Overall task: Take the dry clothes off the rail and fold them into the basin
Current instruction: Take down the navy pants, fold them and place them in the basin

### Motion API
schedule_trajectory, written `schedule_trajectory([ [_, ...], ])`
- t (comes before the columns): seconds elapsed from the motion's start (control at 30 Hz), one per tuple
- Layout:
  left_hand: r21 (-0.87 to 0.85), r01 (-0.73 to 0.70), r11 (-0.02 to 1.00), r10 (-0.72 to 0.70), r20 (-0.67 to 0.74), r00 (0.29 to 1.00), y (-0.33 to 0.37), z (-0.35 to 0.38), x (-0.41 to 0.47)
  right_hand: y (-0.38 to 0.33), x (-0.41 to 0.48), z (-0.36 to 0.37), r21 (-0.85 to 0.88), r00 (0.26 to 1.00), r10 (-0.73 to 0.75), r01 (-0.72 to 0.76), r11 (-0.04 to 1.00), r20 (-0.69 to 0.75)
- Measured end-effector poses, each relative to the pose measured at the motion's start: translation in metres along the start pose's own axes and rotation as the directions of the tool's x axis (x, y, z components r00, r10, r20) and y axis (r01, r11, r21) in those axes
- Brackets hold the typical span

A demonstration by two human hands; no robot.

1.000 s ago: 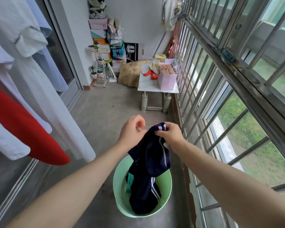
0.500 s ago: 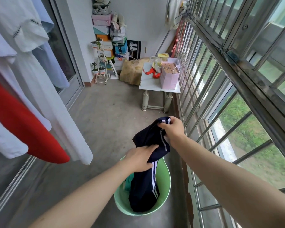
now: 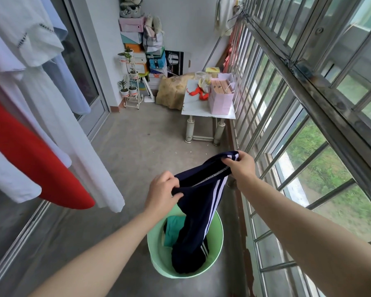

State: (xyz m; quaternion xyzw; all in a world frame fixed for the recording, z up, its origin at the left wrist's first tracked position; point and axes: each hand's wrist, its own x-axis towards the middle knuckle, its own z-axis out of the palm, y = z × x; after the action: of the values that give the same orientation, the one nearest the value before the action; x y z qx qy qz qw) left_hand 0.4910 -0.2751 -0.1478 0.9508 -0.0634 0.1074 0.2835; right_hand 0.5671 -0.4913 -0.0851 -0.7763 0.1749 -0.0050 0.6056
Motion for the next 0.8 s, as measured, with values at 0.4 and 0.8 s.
schedule_trajectory([
  [0.4, -0.365, 0.243, 0.899, -0.025, 0.511, 0.859, 0.025, 0.013, -0.006, 0.005, 0.003, -0.009, 0.199, 0.988, 0.152, -0.147, 0.969, -0.009],
  [0.8, -0.249, 0.315, 0.916, -0.158, 0.497, 0.853, 0.039, 0.033, 0.017, 0.001, -0.005, -0.017, 0.279, 0.990, 0.119, -0.134, 0.951, 0.072],
])
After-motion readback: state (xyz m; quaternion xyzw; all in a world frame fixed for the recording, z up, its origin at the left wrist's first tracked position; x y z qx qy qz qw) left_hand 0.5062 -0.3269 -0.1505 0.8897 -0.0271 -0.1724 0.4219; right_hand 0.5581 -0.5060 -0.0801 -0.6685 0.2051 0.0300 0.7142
